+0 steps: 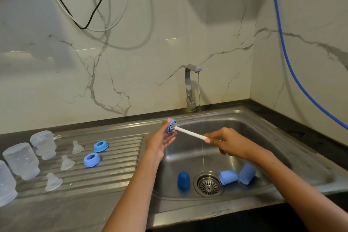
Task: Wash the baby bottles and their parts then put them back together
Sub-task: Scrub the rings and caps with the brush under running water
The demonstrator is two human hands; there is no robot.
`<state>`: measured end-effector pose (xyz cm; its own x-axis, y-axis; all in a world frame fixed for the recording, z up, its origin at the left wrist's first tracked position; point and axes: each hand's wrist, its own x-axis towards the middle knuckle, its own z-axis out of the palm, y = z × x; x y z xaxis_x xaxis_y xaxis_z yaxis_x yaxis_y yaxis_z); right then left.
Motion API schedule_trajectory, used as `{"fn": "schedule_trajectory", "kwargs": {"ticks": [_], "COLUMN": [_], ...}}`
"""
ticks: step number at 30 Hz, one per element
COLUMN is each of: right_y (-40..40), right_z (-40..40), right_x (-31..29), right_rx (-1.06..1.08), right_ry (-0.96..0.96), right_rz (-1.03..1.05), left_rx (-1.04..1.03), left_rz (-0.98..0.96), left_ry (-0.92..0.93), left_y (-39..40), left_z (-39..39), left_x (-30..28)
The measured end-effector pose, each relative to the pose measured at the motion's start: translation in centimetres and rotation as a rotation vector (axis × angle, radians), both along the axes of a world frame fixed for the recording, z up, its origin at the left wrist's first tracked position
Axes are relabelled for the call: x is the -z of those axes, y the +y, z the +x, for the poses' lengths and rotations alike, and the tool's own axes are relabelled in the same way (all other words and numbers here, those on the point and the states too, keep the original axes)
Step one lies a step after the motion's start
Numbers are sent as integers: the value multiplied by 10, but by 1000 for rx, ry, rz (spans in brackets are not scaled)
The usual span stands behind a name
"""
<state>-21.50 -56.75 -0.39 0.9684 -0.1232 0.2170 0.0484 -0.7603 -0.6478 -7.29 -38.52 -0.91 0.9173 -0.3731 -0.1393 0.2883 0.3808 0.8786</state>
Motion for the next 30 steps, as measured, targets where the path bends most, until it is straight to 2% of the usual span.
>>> {"fn": "schedule_trajectory", "kwargs": {"ticks": [4,6,7,8,11,12,14,17,22,25,30], "right_y": [-4,5,10,12,7,4,2,-1,-14,-10,-1], "right_z": [-4,-2,1,3,6,5,3,1,2,4,6], "right_x": [0,3,4,5,0,-3,-6,-4,-4,0,6], "right_rx": [18,30,41,53,124,144,151,137,176,96,-9], "right_ry": [254,306,263,180,-40,-77,-129,-170,-156,-65,154], "right_rz": [558,647,583,411,-398,-544,-668,-731,-742,-547,300], "left_rx": [129,73,13,-59,-242,-269,-287,-268,-5,42,76], "left_rz": [60,109,141,160,154,148,133,151,245,250,126], "left_ry": [-19,-37,-47,-48,-14,-2,12,7,-13,1,8], "left_y": [0,-1,-2,-2,-3,-2,1,4,3,3,1], "left_z": [-2,-3,-2,-2,-1,0,1,2,0,-1,1], "left_x": [-2,0,1,1,1,0,-1,-2,-2,0,3]}}
